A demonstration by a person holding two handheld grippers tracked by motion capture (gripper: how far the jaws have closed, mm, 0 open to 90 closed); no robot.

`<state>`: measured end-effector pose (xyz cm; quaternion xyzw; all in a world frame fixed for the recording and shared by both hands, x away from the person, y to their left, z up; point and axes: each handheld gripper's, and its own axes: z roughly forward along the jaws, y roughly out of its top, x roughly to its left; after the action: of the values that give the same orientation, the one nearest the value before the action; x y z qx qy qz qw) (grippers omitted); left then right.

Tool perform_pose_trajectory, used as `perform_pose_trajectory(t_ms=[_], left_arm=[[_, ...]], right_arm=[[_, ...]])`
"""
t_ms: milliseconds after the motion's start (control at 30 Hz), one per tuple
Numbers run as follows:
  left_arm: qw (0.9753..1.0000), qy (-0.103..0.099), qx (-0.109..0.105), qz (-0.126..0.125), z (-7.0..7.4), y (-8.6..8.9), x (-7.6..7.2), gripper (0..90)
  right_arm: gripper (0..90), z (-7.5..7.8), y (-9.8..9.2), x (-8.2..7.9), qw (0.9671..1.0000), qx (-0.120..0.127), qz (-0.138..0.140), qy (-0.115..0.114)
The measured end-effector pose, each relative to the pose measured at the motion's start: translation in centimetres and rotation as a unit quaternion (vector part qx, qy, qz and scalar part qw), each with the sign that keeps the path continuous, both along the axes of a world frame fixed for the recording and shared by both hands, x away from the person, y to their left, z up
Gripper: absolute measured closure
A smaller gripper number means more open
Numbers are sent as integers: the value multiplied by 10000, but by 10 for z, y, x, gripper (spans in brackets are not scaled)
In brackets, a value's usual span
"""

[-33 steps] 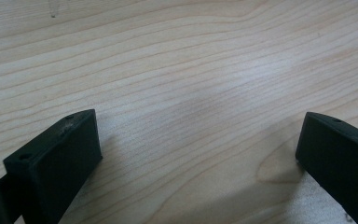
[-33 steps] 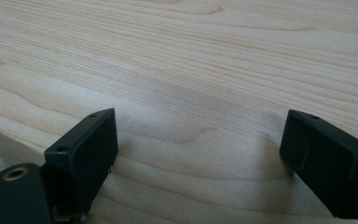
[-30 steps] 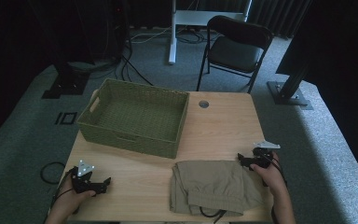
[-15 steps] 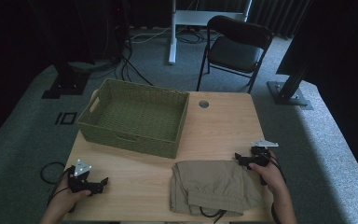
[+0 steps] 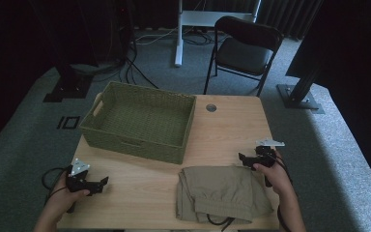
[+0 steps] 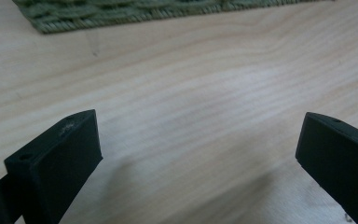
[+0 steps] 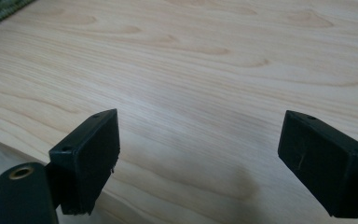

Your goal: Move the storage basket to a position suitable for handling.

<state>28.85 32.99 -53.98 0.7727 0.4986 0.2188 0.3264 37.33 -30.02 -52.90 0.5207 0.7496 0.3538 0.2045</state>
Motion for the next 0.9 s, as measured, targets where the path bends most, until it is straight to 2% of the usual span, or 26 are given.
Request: perform_pose_trajectory(t_ms=[100, 233, 367, 667, 767, 900], left_arm=[[10000, -65, 17, 54, 4, 4, 3, 9], [9999, -117, -62, 57, 9, 8, 8, 8], [9998, -164, -116, 38, 12, 9, 11, 8], [9994, -326, -147, 18, 29, 15, 23, 8], [9990, -385, -235, 43, 34, 16, 27, 8], [9988, -456, -156, 40, 43, 20, 32, 8]], right_arm=[[119, 4, 5, 0, 10000, 82, 35, -41], [117, 10, 14, 0, 9998, 129, 123, -104], [117, 14, 19, -1, 9997, 89, 192, -143], [117, 26, 37, -1, 9987, 217, 383, -244], [117, 30, 46, -1, 9979, 267, 502, -296], [117, 35, 59, -1, 9967, 266, 675, -363]])
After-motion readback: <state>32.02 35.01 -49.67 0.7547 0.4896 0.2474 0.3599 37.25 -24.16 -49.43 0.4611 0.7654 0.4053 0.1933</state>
